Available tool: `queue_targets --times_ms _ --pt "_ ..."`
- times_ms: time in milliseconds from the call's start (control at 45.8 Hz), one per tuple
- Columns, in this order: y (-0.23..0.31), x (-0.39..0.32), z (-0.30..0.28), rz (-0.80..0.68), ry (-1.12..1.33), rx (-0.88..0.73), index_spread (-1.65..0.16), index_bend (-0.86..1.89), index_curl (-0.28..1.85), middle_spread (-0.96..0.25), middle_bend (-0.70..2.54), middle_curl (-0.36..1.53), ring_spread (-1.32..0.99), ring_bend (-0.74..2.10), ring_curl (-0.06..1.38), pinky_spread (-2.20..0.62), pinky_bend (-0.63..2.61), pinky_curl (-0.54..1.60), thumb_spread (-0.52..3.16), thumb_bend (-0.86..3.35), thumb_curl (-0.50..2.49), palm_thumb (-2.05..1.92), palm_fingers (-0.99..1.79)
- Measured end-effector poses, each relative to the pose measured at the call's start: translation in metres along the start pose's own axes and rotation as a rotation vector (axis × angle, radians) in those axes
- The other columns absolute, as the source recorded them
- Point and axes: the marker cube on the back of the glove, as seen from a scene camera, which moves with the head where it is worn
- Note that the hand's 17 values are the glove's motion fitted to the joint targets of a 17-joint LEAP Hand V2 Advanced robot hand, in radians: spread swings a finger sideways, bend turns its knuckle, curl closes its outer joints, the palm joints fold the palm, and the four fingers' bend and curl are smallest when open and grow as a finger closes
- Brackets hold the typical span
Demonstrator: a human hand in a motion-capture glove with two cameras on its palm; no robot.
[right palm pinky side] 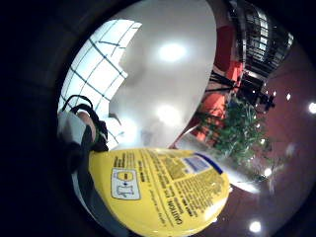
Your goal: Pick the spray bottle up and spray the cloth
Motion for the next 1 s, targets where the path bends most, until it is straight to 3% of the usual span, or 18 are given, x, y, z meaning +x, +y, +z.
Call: queue_targets --times_ms 153,262,480,721,852,939,1004 --pt "0.020 0.012 -0.043 -0.253 -0.252 0.236 -0.22 0.44 0.53 -0.16 0.62 0.50 -0.21 0.61 0.46 -0.26 0.35 0.38 0.09 -0.04 0.76 0.94 1.39" --pt "0.025 0.007 -0.085 -0.155 -0.549 0.421 -0.23 0.44 0.53 -0.16 0.62 0.50 -0.21 0.60 0.46 -0.26 0.35 0.38 0.09 -0.04 0.76 0.94 1.39" --pt "0.045 -0.043 -0.152 -0.278 -1.120 0.788 -0.23 0.44 0.53 -0.16 0.62 0.49 -0.21 0.61 0.46 -0.26 0.35 0.37 0.09 -0.04 0.76 0.94 1.39" --pt "0.040 -0.131 -0.186 -0.485 -1.784 0.811 -0.23 0.42 0.53 -0.16 0.61 0.49 -0.21 0.62 0.46 -0.26 0.36 0.38 0.10 -0.04 0.76 0.93 1.38" --pt "0.015 -0.188 -0.178 -0.499 -1.849 0.761 -0.23 0.40 0.52 -0.16 0.61 0.49 -0.21 0.62 0.46 -0.26 0.36 0.38 0.10 -0.04 0.77 0.93 1.38" --pt "0.006 -0.231 -0.157 -0.590 -1.789 0.631 -0.22 0.40 0.52 -0.16 0.61 0.49 -0.20 0.61 0.46 -0.26 0.36 0.38 0.11 -0.04 0.77 0.93 1.38" --pt "-0.010 -0.257 -0.156 -0.545 -1.816 0.622 -0.22 0.39 0.52 -0.16 0.62 0.49 -0.20 0.60 0.46 -0.26 0.36 0.38 0.11 -0.04 0.77 0.93 1.38"
